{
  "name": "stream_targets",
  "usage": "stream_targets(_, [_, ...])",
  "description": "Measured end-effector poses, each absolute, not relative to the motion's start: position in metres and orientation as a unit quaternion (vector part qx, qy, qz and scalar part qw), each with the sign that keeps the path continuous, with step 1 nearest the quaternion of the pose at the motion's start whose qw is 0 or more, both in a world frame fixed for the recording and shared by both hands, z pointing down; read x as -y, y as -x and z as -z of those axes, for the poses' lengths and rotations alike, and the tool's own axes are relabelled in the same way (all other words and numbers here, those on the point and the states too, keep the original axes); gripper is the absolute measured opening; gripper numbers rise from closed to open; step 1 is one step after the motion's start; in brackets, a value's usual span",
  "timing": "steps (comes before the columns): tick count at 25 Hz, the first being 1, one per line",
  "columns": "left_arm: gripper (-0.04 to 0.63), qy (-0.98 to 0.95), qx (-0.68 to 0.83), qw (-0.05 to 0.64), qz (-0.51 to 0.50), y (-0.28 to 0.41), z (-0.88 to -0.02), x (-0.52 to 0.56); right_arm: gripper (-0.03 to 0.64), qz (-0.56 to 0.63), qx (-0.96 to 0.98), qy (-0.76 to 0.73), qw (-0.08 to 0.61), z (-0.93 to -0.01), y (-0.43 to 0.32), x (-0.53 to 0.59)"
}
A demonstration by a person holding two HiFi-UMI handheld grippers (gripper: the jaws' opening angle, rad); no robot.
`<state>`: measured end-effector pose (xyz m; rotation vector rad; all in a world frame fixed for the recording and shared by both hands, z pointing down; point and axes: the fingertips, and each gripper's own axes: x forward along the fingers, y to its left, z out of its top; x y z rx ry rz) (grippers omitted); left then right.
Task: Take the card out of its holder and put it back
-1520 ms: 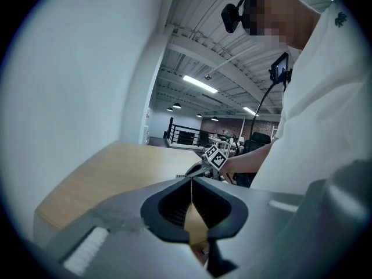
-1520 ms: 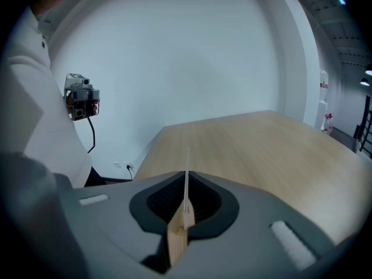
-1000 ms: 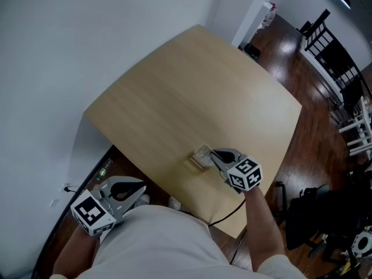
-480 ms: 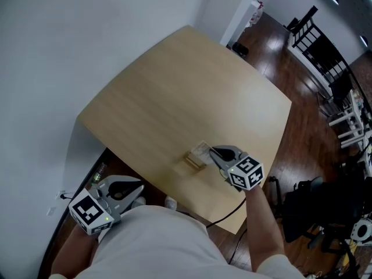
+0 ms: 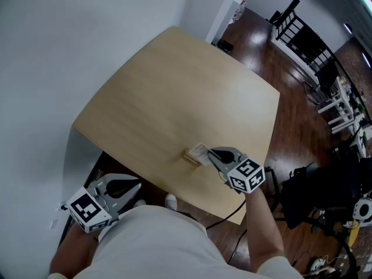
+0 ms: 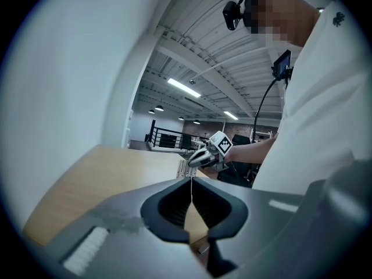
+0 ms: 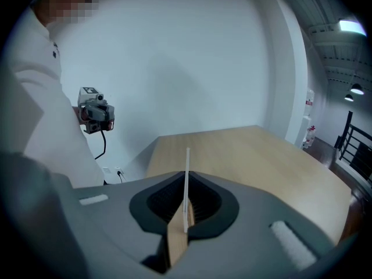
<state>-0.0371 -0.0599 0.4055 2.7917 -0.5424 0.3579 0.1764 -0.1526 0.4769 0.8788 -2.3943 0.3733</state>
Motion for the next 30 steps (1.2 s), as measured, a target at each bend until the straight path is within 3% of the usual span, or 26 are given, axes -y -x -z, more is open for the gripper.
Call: stream_targets(30, [0.009, -0.982, 0.063, 0.123, -0.129, 0.088, -0.423, 0.003, 0.020, -0.148, 0.869, -0.405, 0.243, -0.434, -0.078, -0.051])
